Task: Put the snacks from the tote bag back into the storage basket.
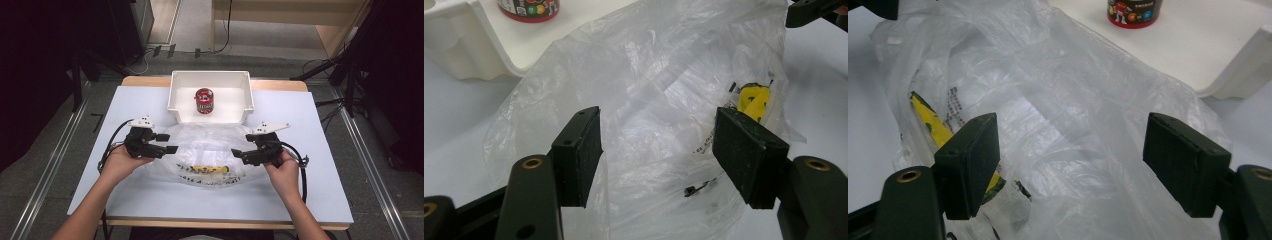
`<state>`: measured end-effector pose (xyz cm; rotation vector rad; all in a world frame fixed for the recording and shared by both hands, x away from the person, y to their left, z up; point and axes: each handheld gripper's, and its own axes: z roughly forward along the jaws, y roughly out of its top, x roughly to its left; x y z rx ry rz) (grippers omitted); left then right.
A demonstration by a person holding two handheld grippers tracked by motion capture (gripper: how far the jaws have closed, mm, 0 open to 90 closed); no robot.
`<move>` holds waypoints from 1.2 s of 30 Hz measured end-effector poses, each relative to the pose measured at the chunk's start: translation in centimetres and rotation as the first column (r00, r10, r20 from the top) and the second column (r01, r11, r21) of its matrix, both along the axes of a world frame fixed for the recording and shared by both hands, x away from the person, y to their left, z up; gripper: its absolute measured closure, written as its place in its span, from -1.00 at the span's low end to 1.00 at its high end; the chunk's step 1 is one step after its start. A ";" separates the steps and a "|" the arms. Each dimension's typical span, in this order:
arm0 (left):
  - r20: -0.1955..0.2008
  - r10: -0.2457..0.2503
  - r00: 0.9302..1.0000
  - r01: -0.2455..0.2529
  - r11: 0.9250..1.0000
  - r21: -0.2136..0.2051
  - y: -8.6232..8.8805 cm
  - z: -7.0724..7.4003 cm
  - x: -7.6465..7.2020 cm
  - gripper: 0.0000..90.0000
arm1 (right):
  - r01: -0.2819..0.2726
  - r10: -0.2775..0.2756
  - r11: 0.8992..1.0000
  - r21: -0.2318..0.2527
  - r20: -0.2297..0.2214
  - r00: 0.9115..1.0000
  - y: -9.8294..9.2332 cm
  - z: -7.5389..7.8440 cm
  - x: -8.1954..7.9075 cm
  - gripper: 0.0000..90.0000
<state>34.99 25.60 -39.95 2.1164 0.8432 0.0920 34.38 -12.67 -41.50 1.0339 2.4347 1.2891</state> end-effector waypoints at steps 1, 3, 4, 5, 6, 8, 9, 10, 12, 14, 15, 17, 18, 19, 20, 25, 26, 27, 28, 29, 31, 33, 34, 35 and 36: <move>-0.002 0.000 1.000 0.000 1.000 0.000 0.0 0.0 -0.1 -0.16 | 0.003 -0.003 1.000 -0.006 0.005 1.000 -0.1 -0.1 -0.1 -0.47; -0.004 -0.002 1.000 0.002 1.000 0.001 0.1 -0.1 -0.1 -0.16 | 0.007 -0.007 1.000 -0.012 0.008 1.000 -0.1 -0.3 -0.1 -0.49; -0.006 -0.002 1.000 0.003 1.000 0.004 0.1 -0.2 -0.2 -0.16 | 0.008 -0.007 1.000 -0.012 0.015 1.000 -0.1 -0.4 -0.1 -0.49; -0.005 -0.004 1.000 0.004 1.000 0.002 0.1 -0.2 -0.2 -0.16 | 0.009 -0.009 1.000 -0.012 0.011 1.000 -0.1 -0.5 -0.1 -0.50; -0.005 -0.005 1.000 0.005 1.000 0.003 0.2 -0.3 -0.2 -0.16 | 0.011 -0.011 1.000 -0.014 0.012 1.000 -0.1 -0.5 0.0 -0.50; -0.003 0.001 1.000 -0.001 1.000 0.002 0.2 -0.3 -0.3 -0.16 | 0.014 -0.014 1.000 -0.012 0.010 1.000 -0.1 -0.6 0.0 -0.50; -0.003 0.002 1.000 -0.002 1.000 0.000 0.3 -0.3 -0.3 -0.16 | 0.016 -0.015 1.000 -0.015 0.013 1.000 -0.1 -0.6 0.0 -0.50; -0.003 0.002 1.000 -0.002 1.000 0.000 0.3 -0.3 -0.3 -0.16 | 0.015 -0.015 1.000 -0.016 0.014 1.000 0.0 -0.7 0.1 -0.50; -0.002 0.001 1.000 -0.001 1.000 0.000 0.3 -0.3 -0.3 -0.16 | 0.016 -0.016 1.000 -0.020 0.016 1.000 0.0 -0.8 0.1 -0.50; -0.002 0.003 1.000 -0.003 1.000 -0.002 0.3 -0.4 -0.3 -0.16 | 0.020 -0.020 0.999 -0.028 0.017 1.000 0.0 -0.9 0.1 -0.50; -0.001 0.000 1.000 0.000 1.000 0.000 0.3 -0.4 -0.2 -0.16 | 0.020 -0.020 0.999 -0.027 0.014 1.000 0.0 -0.9 0.1 -0.50; -0.002 -0.001 1.000 0.001 1.000 -0.002 0.3 -0.4 -0.2 -0.16 | 0.021 -0.021 0.999 -0.025 0.012 1.000 0.0 -1.0 0.2 -0.50; -0.002 -0.001 1.000 0.001 1.000 -0.002 0.3 -0.5 -0.2 -0.16 | 0.021 -0.020 0.999 -0.027 0.012 1.000 0.0 -1.0 0.2 -0.50; -0.003 -0.001 1.000 0.001 1.000 -0.001 0.3 -0.5 -0.2 -0.16 | 0.020 -0.019 0.999 -0.026 0.013 1.000 0.0 -1.0 0.2 -0.50; -0.003 -0.001 1.000 0.001 1.000 0.001 0.3 -0.5 -0.2 -0.16 | 0.019 -0.019 0.999 -0.026 0.012 1.000 0.0 -1.0 0.2 -0.50; -0.007 -0.003 1.000 0.003 1.000 0.003 0.2 -0.5 -0.2 -0.16 | 0.013 -0.013 0.999 -0.030 0.010 1.000 0.1 -1.2 0.2 -0.50; -0.007 -0.004 1.000 0.004 1.000 0.003 0.2 -0.6 -0.2 -0.16 | 0.011 -0.011 0.999 -0.031 0.006 1.000 0.2 -1.2 0.2 -0.50; -0.008 -0.005 1.000 0.005 1.000 0.005 0.2 -0.6 -0.2 -0.16 | 0.010 -0.010 0.999 -0.032 0.009 1.000 0.2 -1.2 0.2 -0.50; -0.008 -0.005 1.000 0.005 1.000 0.005 0.2 -0.6 -0.2 -0.16 | 0.011 -0.011 0.999 -0.032 0.010 1.000 0.2 -1.2 0.1 -0.50; -0.008 -0.005 1.000 0.005 1.000 0.004 0.2 -0.6 -0.2 -0.16 | 0.009 -0.009 0.999 -0.031 0.011 1.000 0.3 -1.2 0.1 -0.50; -0.007 -0.003 1.000 0.003 1.000 0.003 0.2 -0.5 -0.2 -0.16 | 0.009 -0.009 0.999 -0.031 0.011 1.000 0.2 -1.2 0.2 -0.50; -0.006 -0.002 1.000 0.002 1.000 0.002 0.2 -0.5 -0.2 -0.16 | 0.008 -0.008 1.000 -0.030 0.011 1.000 0.2 -1.2 0.2 -0.50; -0.006 -0.002 1.000 0.002 1.000 0.003 0.2 -0.5 -0.2 -0.16 | 0.007 -0.007 1.000 -0.029 0.010 1.000 0.2 -1.2 0.2 -0.50; -0.006 -0.002 1.000 0.002 1.000 0.003 0.2 -0.5 -0.2 -0.16 | 0.008 -0.008 1.000 -0.029 0.010 1.000 0.2 -1.2 0.2 -0.50; -0.007 -0.003 1.000 0.003 1.000 0.003 0.2 -0.5 -0.2 -0.16 | 0.008 -0.008 1.000 -0.029 0.010 1.000 0.2 -1.2 0.2 -0.50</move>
